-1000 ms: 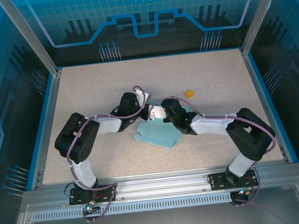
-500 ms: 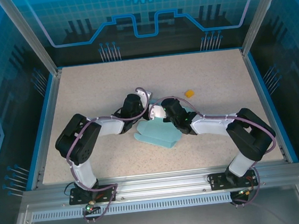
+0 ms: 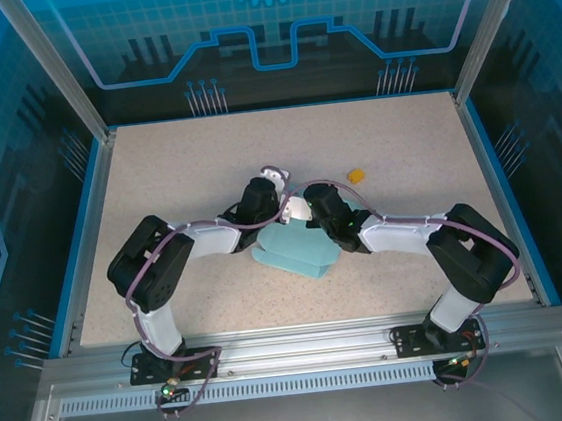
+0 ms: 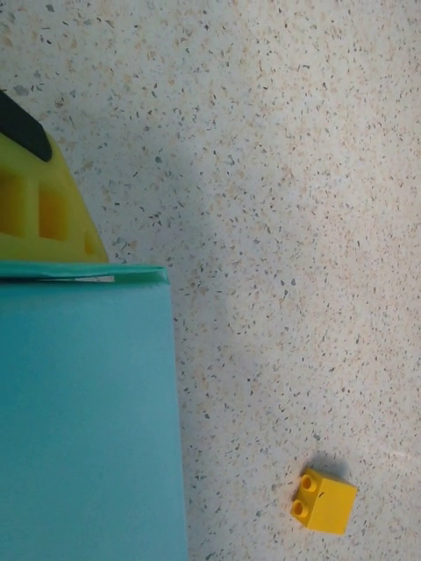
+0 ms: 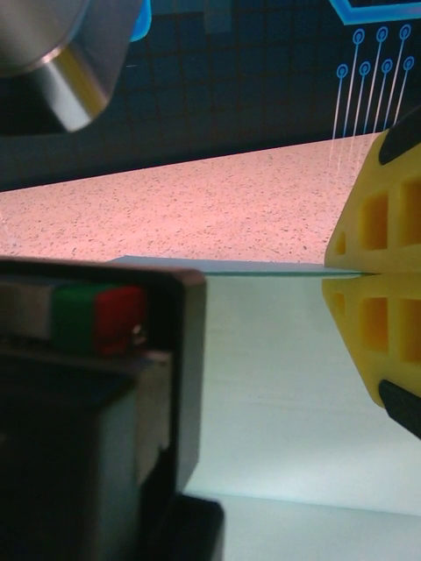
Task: Fold the paper box
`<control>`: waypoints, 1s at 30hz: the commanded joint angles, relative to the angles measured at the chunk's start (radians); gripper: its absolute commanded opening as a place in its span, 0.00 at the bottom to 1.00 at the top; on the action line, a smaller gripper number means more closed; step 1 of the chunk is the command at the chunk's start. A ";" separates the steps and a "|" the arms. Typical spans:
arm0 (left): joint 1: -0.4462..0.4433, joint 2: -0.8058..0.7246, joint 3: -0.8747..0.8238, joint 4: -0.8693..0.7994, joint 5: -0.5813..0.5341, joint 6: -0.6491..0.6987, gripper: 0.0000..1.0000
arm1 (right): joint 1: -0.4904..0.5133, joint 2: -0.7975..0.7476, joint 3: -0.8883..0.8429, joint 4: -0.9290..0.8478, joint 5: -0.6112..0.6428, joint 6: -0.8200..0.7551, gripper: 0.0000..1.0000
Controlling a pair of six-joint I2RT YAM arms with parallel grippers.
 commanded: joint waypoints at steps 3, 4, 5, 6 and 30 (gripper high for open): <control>0.096 0.075 0.028 -0.117 -0.425 -0.068 0.08 | 0.036 -0.073 -0.026 -0.111 0.013 0.009 0.00; 0.097 0.070 0.025 -0.109 -0.404 -0.070 0.09 | 0.036 -0.073 -0.026 -0.112 0.015 0.009 0.00; 0.097 0.064 0.020 -0.098 -0.369 -0.068 0.10 | 0.034 -0.071 -0.026 -0.111 0.017 0.010 0.00; 0.096 0.058 0.019 -0.093 -0.337 -0.066 0.12 | 0.031 -0.070 -0.024 -0.111 0.023 0.013 0.00; 0.097 -0.080 -0.116 -0.026 0.027 -0.048 0.65 | 0.007 -0.033 0.021 -0.142 0.073 0.043 0.00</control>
